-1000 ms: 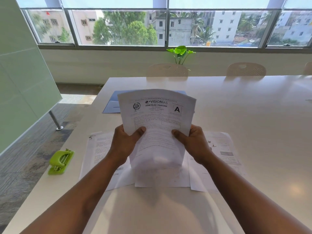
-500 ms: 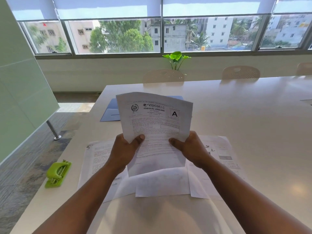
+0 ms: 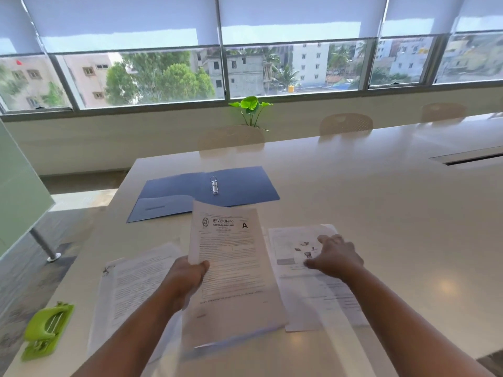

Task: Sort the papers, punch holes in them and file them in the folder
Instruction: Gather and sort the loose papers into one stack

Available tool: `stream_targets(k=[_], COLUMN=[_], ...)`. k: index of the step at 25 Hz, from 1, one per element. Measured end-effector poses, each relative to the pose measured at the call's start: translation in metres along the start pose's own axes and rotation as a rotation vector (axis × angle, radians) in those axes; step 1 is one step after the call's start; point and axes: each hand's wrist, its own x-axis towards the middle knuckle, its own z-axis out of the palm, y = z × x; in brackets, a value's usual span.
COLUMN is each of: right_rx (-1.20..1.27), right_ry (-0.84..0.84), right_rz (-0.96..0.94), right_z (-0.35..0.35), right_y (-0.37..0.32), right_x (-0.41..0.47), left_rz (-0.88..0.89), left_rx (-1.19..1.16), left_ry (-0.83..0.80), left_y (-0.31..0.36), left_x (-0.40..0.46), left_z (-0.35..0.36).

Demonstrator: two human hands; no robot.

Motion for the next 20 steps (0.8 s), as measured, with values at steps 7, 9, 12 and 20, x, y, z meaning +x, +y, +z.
stream_targets(k=[7,9,12,20], right_rx=[-0.019,0.026,0.155,0.504], right_ry=[-0.038,-0.044,-0.041,0.105], right_rz=[0.156,0.163,0.151,0.029], right_z=[0.001,0.002,0.002,-0.007], right_y=[0.047,0.049,0.054,0.062], right_x=[0.007,0.008,0.008,0.022], left_rz=[-0.089,-0.106,-0.111,-0.115], left_rx=[0.166,0.153,0.143,0.162], left_ry=[-0.036,-0.045,-0.039,-0.050], left_y=[-0.013,-0.014,-0.015,-0.007], left_x=[0.015,0.015,0.014,0.009], left_z=[-0.001,-0.005,-0.006,-0.008])
